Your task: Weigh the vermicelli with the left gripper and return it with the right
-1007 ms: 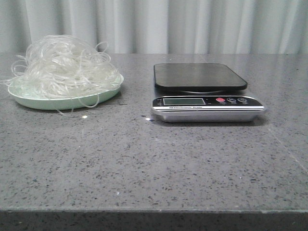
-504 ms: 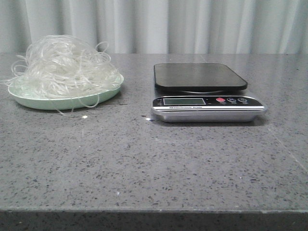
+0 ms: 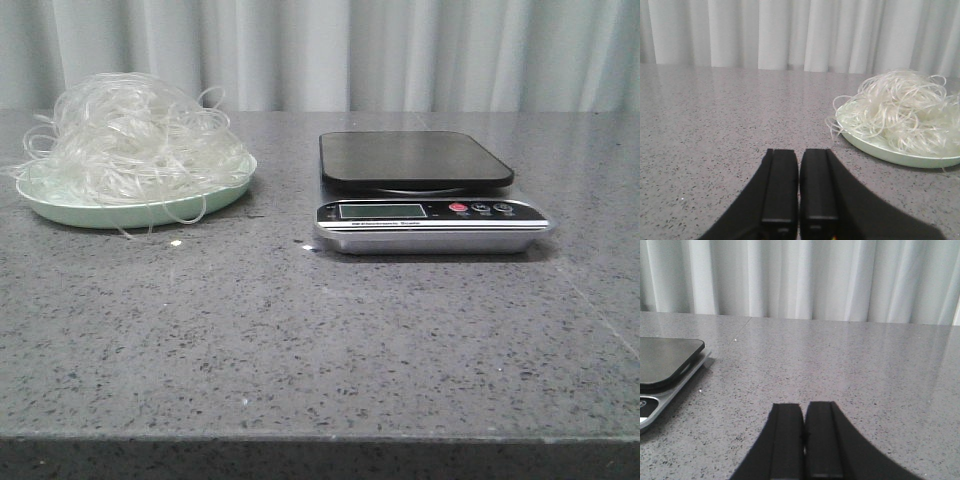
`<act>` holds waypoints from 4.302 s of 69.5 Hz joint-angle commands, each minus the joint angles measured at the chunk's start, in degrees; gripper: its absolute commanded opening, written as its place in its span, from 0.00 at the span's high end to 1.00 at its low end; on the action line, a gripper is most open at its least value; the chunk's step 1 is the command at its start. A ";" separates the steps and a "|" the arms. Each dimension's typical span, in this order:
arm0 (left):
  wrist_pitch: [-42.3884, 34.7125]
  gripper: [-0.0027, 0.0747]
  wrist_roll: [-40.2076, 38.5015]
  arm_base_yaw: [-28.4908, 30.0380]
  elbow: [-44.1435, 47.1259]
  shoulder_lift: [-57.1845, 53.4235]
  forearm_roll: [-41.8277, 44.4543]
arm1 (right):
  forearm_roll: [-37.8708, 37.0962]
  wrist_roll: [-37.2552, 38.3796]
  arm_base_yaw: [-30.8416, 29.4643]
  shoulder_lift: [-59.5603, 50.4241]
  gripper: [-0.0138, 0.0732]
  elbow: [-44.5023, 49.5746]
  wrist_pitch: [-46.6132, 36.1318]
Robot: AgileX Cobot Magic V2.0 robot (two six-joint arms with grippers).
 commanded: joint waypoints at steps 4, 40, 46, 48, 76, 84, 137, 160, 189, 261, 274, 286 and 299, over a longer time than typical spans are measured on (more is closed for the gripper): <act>-5.76 0.79 0.00 -0.40 0.39 -1.09 0.02 | 0.14 -0.34 -0.28 -0.97 0.67 -0.47 -4.85; -18.90 0.79 0.00 -0.40 -2.74 -0.97 0.02 | 0.14 -0.34 -0.28 -0.97 0.67 -0.47 -4.91; -16.99 0.79 0.00 -0.40 -7.50 -0.29 0.27 | 0.14 -0.34 -0.28 -0.97 0.67 -0.47 -5.05; -15.87 0.79 0.00 -0.40 -10.09 0.44 0.37 | 0.14 -0.34 -0.28 -0.97 0.67 -0.47 -5.05; 3.47 0.79 1.42 -0.40 -42.60 21.40 0.51 | 0.14 -0.34 -0.28 -0.97 0.67 -0.47 -4.27; 8.49 0.79 6.75 -0.96 -47.60 28.34 0.51 | 0.14 -0.34 -0.28 -0.97 0.67 -0.47 -4.27; 45.38 0.12 20.86 -10.24 -77.94 75.20 -15.83 | 0.14 -0.34 -0.28 -0.97 0.67 -0.47 -4.21; 46.53 0.12 25.80 -10.24 -80.11 86.32 -19.82 | 0.33 -0.34 -0.28 -0.97 0.67 -0.47 -4.16; 43.87 0.12 25.80 -10.24 -80.11 94.68 -19.90 | 0.39 -0.34 -0.28 -0.97 0.67 -0.47 -3.83; 47.43 0.78 25.80 -10.24 -84.60 95.58 -19.08 | 0.39 -0.34 -0.28 -0.97 0.67 -0.47 -3.39; 52.65 0.78 25.80 -10.24 -93.05 95.44 -19.18 | 0.39 -0.34 -0.28 -0.97 0.67 -0.47 -3.39; 54.37 0.78 25.70 -10.24 -101.72 94.64 -22.10 | 0.39 -0.34 -0.28 -0.97 0.67 -0.47 -3.39; 54.96 0.78 25.70 -12.72 -110.83 94.34 -27.65 | 0.39 -0.34 -0.28 -0.97 0.67 -0.47 -3.39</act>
